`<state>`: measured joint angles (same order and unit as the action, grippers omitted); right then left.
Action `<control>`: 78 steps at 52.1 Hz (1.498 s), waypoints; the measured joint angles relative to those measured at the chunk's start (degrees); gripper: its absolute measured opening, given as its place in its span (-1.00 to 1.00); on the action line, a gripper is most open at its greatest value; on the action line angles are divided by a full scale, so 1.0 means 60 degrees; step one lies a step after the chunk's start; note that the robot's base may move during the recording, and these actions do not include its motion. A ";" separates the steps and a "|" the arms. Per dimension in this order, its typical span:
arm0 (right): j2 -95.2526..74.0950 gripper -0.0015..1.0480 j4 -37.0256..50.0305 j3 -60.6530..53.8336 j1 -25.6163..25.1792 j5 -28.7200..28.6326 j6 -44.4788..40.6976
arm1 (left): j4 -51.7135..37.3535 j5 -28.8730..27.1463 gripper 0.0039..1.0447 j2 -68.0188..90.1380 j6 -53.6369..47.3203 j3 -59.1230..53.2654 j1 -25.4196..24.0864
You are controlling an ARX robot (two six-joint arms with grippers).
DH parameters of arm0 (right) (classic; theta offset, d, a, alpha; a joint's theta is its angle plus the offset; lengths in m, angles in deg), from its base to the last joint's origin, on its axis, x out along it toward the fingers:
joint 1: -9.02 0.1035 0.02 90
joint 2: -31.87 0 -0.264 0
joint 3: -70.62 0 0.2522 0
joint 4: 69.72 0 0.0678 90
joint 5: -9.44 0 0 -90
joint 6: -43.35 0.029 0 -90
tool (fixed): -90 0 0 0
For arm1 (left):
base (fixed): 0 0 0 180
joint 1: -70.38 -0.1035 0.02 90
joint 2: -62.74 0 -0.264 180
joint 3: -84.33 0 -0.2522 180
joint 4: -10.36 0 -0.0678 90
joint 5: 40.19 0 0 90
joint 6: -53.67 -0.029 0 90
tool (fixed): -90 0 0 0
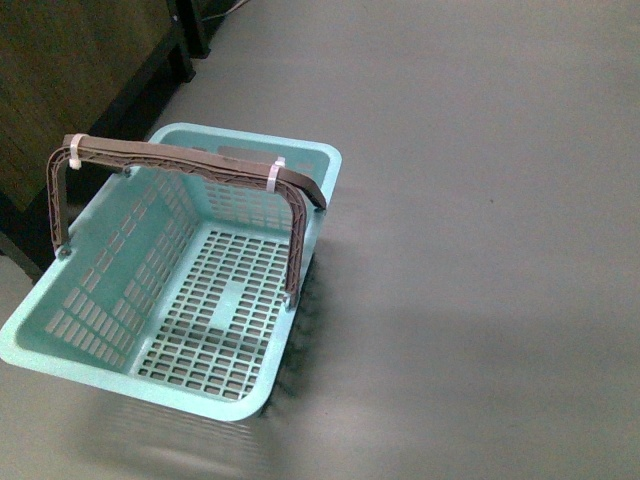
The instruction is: Pick mango and avocado into basket
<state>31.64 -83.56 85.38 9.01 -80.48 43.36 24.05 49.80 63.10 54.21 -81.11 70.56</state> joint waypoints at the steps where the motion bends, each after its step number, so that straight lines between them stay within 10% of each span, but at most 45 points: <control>1: 0.0000 0.83 0.0000 0.0000 0.0000 0.0000 0.0004 | 0.0000 0.0000 0.84 0.0000 0.0000 0.0000 0.0000; 28: 0.0000 0.83 0.0000 0.0000 0.0000 0.0000 0.0000 | 0.0022 0.0047 0.84 0.0018 0.0055 0.0007 -0.0011; 35: 0.0000 0.83 0.0000 0.0000 0.0000 -0.0004 0.0000 | 0.4233 0.3570 0.84 0.3625 0.4823 0.2200 -0.1206; 48: 0.0000 0.83 0.0000 0.0000 0.0000 -0.0007 0.0000 | 0.1362 0.4233 0.84 0.7031 0.8819 0.3045 -0.1708; 78: 0.0000 0.83 0.0000 0.0000 0.0000 -0.0011 0.0000 | -0.5238 0.2320 0.84 1.7493 1.2010 0.6484 0.0984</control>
<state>31.64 -83.56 85.38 9.01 -80.55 43.36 -7.38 63.72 168.06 126.27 -42.20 76.46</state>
